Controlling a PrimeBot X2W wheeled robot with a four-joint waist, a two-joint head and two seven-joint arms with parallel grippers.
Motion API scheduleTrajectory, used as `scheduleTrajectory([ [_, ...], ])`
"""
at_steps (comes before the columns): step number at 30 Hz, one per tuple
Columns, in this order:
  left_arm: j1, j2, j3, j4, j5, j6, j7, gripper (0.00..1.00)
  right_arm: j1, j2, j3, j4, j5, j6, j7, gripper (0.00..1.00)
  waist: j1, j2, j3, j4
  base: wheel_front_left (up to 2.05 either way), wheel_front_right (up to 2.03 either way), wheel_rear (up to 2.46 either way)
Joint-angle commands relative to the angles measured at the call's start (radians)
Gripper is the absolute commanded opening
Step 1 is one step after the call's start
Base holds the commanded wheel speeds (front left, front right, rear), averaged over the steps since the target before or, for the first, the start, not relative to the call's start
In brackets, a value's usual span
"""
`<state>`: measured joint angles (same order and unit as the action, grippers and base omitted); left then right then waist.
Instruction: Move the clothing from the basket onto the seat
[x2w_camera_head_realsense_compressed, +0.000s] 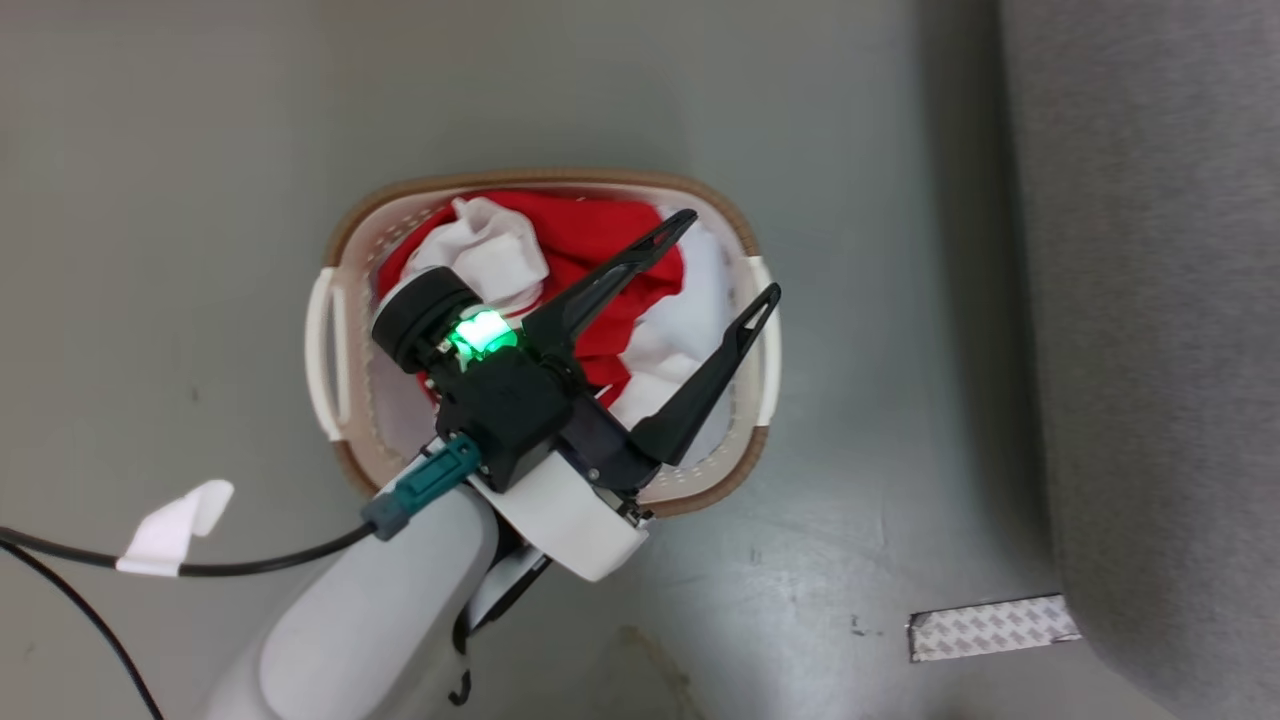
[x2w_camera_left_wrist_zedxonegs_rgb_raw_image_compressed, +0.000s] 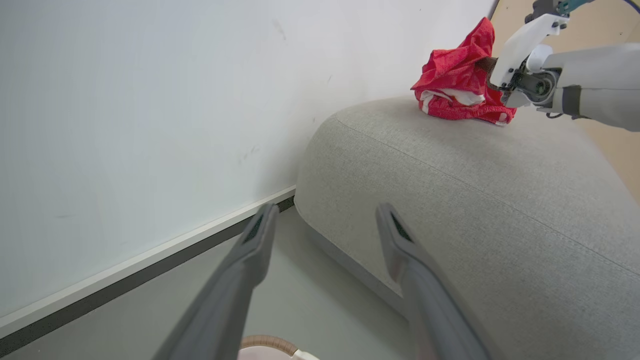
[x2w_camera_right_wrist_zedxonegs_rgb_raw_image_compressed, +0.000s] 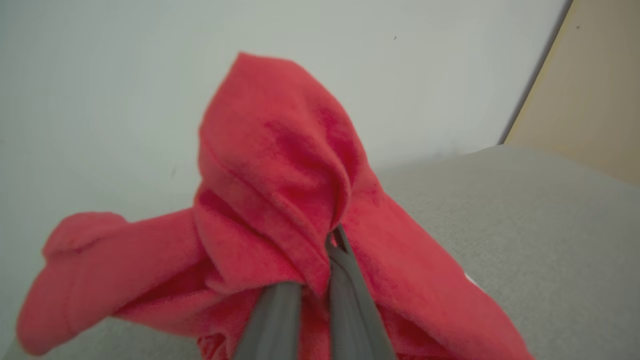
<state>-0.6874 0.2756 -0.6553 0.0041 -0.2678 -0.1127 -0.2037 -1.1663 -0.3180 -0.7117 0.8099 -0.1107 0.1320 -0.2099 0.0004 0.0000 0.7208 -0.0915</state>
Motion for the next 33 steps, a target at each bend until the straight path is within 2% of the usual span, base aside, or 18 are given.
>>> scheduleTrajectory([
  [1,-0.002,0.003,0.004,0.009,-0.005,0.005,-0.008,1.0,0.001,0.013,-0.026,0.014,-0.03,-0.002,-0.009,0.0,-0.0004,0.0,0.03,0.034,0.0,0.0,0.0],
  [2,0.001,0.003,0.007,0.016,-0.007,0.006,-0.014,1.0,0.007,0.02,-0.055,0.024,-0.056,-0.002,-0.016,0.0,-0.0004,0.0,0.025,0.035,0.0,0.0,0.0],
  [3,0.005,0.006,0.011,0.026,-0.008,0.008,-0.022,1.0,0.016,0.026,-0.077,0.033,-0.087,-0.002,-0.023,0.28,-0.0004,0.0,0.017,0.033,0.0,0.0,0.0],
  [4,0.009,0.009,0.015,0.038,-0.008,0.008,-0.026,1.0,0.024,0.034,-0.093,0.043,-0.108,-0.002,-0.029,0.49,-0.0004,0.0,0.007,0.031,0.0,0.0,0.0],
  [5,0.014,0.011,0.021,0.048,-0.012,0.013,-0.033,1.0,0.029,0.043,-0.105,0.053,-0.129,-0.002,-0.032,1.0,-0.0004,0.0,-0.006,0.027,0.0,0.0,0.0],
  [9,0.045,0.018,0.042,0.093,-0.033,0.02,-0.047,1.0,0.069,0.06,-0.094,0.096,-0.194,-0.002,-0.045,1.0,-0.0004,0.0,-0.074,0.005,0.0,0.0,0.0],
  [14,0.114,0.023,0.07,0.142,-0.054,0.032,-0.059,1.0,0.145,0.09,-0.033,0.099,-0.215,-0.002,-0.056,1.0,-0.0004,0.0,-0.205,-0.027,0.0,0.0,0.0],
  [21,0.279,0.031,0.177,0.171,-0.102,0.081,-0.06,1.0,0.336,0.187,0.18,-0.122,-0.102,-0.002,-0.055,1.0,-0.0004,0.0,-0.42,-0.065,0.0,0.0,0.0],
  [27,0.459,0.022,0.303,0.161,-0.114,0.127,-0.06,1.0,0.582,0.229,0.371,-0.325,0.044,-0.002,-0.055,1.0,-0.0004,0.0,-0.577,-0.068,0.0,0.0,0.0],
  [33,0.61,0.0,0.409,0.151,-0.103,0.151,-0.061,1.0,0.811,0.254,0.502,-0.452,0.114,-0.002,-0.054,1.0,-0.0004,0.0,-0.681,-0.056,0.0,0.0,0.0],
])
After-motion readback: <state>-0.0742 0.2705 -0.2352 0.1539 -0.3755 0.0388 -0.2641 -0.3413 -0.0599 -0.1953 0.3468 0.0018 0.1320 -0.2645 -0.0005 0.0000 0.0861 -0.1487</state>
